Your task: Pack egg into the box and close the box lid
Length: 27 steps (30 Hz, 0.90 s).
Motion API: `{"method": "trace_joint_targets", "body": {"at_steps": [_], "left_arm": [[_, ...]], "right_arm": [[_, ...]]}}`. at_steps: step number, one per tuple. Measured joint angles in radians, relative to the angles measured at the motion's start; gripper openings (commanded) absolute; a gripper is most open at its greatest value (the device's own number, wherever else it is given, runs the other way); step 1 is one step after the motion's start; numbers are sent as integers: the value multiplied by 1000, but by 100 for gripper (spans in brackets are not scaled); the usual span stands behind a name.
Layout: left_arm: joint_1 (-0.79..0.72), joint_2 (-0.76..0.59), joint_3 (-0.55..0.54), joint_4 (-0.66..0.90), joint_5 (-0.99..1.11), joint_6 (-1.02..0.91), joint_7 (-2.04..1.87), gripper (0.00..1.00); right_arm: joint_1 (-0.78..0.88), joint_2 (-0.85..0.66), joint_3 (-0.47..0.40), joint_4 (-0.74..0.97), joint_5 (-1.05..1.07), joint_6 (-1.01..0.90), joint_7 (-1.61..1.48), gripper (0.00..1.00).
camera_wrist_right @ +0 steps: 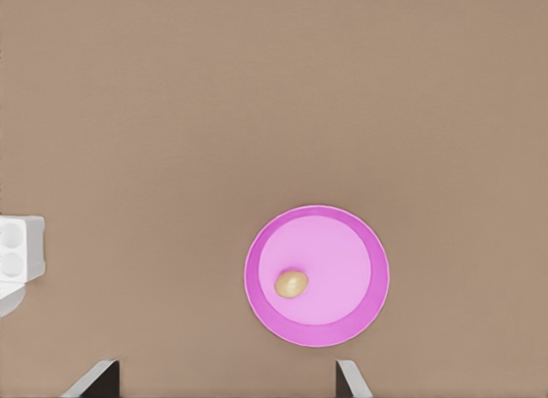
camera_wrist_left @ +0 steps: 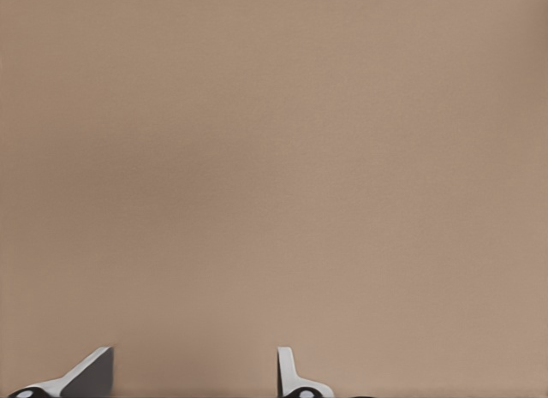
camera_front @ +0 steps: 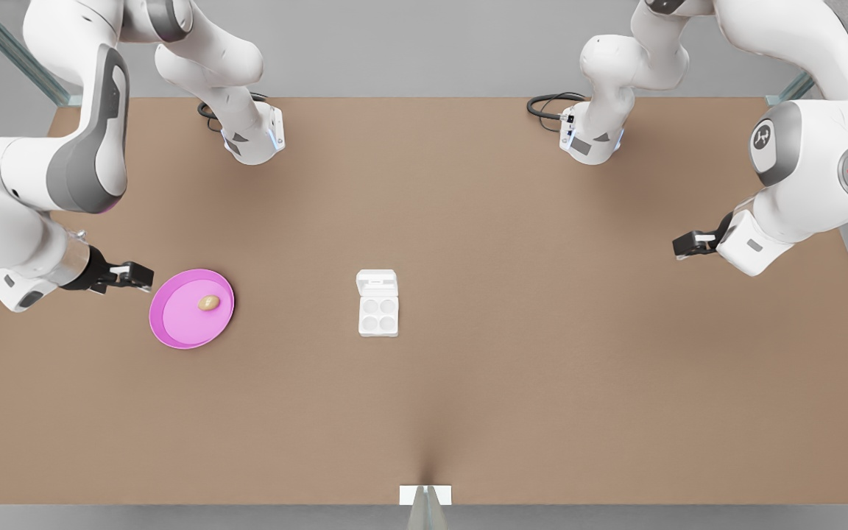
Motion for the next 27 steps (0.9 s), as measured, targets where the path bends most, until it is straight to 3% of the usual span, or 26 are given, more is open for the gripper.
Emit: {"method": "trace_joint_targets", "body": {"at_steps": [2,6,11,16,27], "left_arm": [[1,1,0,0,0,0,0,100],[1,3,-1,-1,0,0,2,100],[1,3,-2,-2,0,0,2,100],[0,5,-2,-2,0,0,2,100],[1,8,-1,-2,0,0,2,100]], "right_arm": [[-1,7,0,-53,-3,73,-133,100],[4,-67,0,-369,-15,297,-630,100],[-4,-70,2,-580,-15,526,-1163,100],[-4,-12,4,-614,-1,538,-1549,100],[-7,43,5,-668,12,624,-1786,100]]}}
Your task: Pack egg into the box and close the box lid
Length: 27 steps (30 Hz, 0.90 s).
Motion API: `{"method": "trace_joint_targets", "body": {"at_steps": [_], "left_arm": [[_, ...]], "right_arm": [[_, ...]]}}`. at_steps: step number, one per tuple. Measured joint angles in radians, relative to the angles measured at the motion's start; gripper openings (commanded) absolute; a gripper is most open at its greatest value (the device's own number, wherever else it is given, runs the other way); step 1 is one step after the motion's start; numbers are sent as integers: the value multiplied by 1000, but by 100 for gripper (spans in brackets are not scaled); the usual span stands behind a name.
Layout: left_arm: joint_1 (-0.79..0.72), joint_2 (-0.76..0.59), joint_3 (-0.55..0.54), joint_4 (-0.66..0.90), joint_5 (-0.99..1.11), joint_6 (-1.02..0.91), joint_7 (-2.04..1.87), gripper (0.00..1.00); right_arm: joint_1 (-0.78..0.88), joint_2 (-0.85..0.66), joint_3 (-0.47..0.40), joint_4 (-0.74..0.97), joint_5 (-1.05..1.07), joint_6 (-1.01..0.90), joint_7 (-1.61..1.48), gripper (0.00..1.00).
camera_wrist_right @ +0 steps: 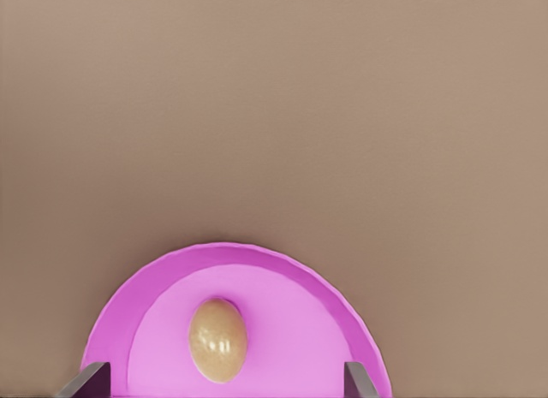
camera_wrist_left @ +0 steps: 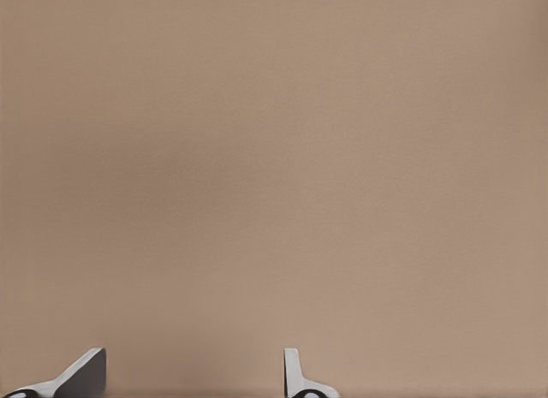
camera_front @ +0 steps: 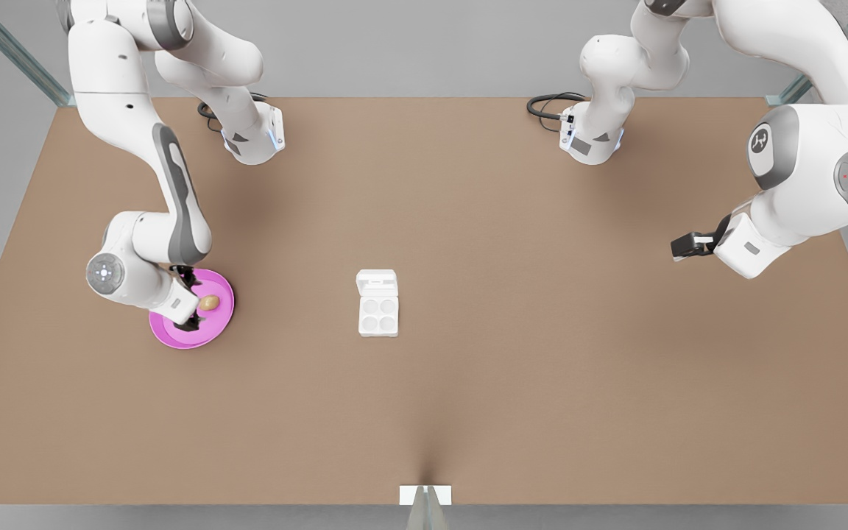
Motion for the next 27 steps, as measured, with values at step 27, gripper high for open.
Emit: {"method": "trace_joint_targets", "body": {"at_steps": [27], "left_arm": [[1,4,0,-2,0,-2,6,100]], "right_arm": [[-54,119,14,-154,95,296,-217,89]]}}
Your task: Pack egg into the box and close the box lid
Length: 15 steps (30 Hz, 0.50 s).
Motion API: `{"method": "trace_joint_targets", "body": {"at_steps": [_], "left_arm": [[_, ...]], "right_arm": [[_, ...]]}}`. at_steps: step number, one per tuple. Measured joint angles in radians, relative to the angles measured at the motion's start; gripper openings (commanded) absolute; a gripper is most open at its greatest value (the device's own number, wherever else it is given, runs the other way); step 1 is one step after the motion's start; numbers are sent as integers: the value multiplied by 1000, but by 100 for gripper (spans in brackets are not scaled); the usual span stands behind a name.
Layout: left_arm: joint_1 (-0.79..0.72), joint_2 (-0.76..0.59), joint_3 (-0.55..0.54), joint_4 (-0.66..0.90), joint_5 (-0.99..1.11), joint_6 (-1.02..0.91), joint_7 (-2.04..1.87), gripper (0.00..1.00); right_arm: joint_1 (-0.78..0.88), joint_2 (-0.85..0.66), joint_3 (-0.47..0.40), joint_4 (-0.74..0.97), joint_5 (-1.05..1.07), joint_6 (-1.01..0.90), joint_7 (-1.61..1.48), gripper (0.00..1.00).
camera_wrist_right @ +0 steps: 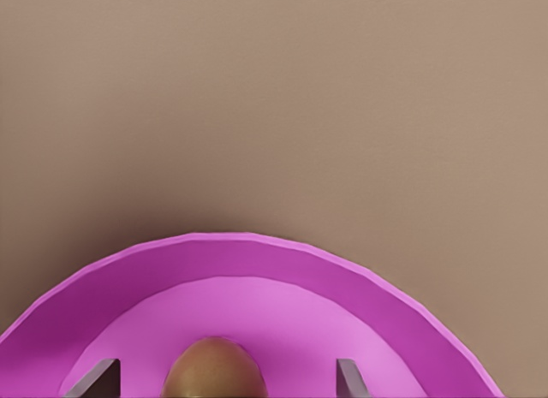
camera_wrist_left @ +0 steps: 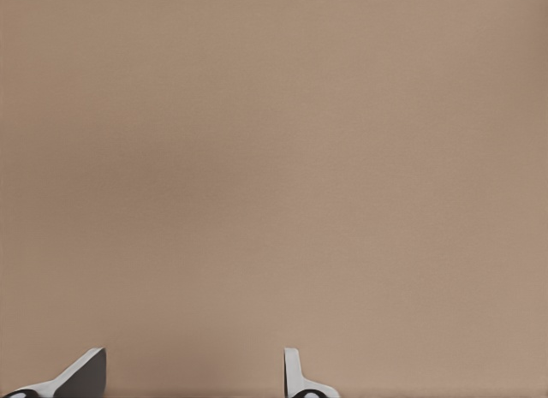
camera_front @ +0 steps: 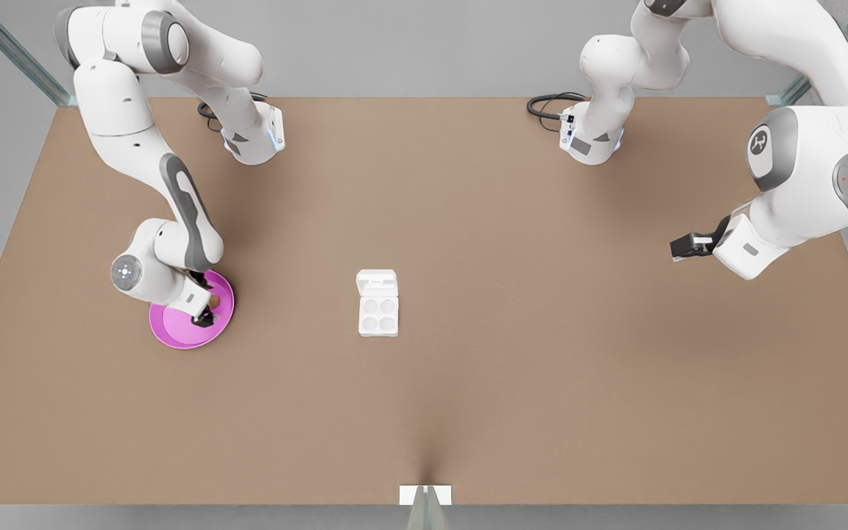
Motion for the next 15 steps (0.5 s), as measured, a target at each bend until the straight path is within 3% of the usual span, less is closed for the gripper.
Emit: {"method": "trace_joint_targets", "body": {"at_steps": [3,15], "left_arm": [[0,0,0,0,0,0,0,100],[-1,2,1,0,0,0,0,100]], "right_arm": [[0,-1,3,-2,0,0,0,74],[-19,9,0,8,5,2,1,72]]}}
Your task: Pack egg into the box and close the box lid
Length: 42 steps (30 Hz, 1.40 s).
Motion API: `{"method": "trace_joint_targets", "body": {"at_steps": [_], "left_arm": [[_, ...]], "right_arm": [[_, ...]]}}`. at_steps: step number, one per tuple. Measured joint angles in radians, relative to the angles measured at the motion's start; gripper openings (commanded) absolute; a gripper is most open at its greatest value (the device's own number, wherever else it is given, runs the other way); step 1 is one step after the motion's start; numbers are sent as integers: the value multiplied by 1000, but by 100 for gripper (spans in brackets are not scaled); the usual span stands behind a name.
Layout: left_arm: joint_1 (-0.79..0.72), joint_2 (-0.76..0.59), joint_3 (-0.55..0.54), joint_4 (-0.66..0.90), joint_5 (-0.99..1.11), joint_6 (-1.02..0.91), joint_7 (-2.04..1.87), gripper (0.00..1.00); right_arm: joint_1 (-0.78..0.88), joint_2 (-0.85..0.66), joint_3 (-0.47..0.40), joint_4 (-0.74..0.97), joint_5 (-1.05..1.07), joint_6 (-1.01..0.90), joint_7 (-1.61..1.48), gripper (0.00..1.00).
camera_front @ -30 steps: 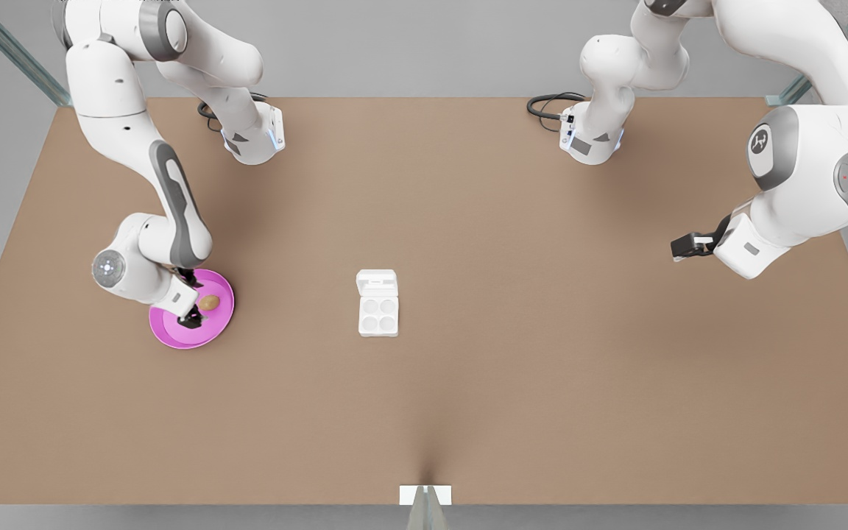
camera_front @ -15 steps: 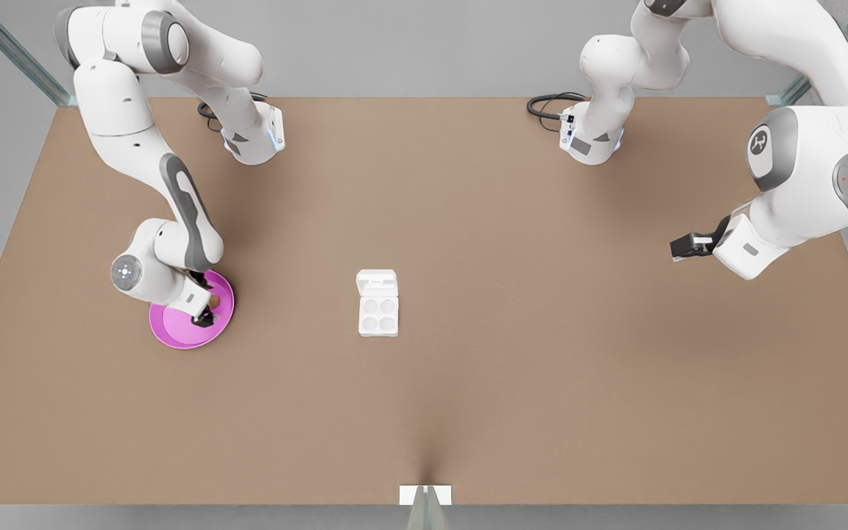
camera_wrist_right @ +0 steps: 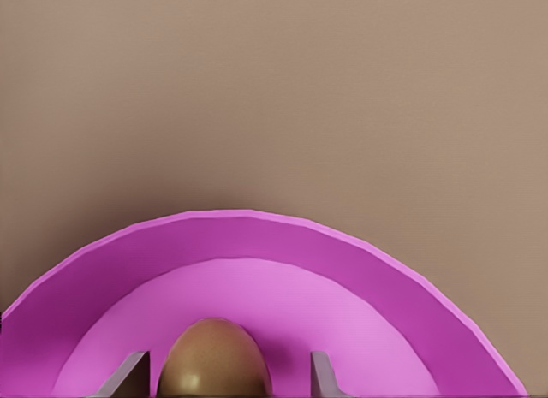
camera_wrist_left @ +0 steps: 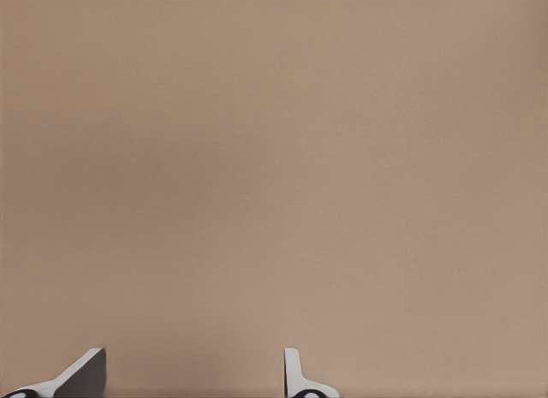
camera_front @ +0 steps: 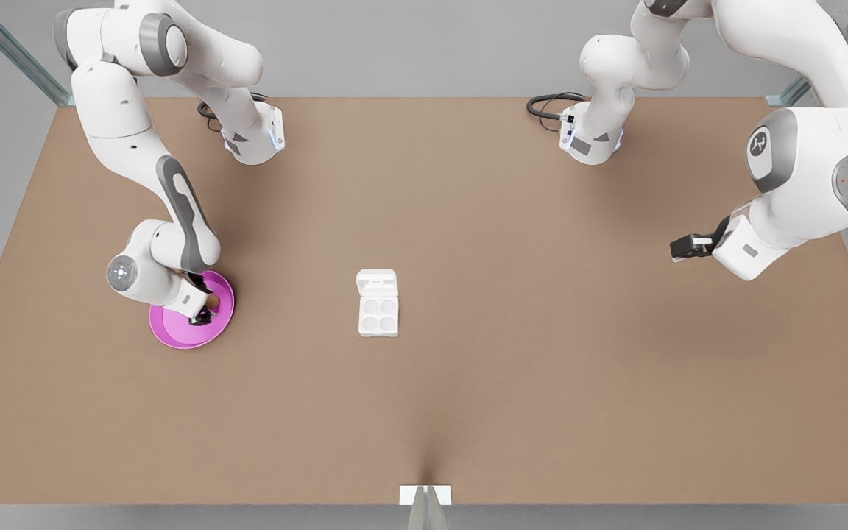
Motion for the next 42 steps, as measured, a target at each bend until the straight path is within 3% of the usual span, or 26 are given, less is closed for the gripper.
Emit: {"method": "trace_joint_targets", "body": {"at_steps": [5,12,42], "left_arm": [[0,5,0,0,0,1,1,100],[1,5,-1,0,0,1,2,100],[0,14,2,-1,0,3,6,100]], "right_arm": [[3,6,2,-5,0,5,0,71],[2,6,2,-2,0,5,0,59],[-14,12,2,9,0,3,-1,55]]}}
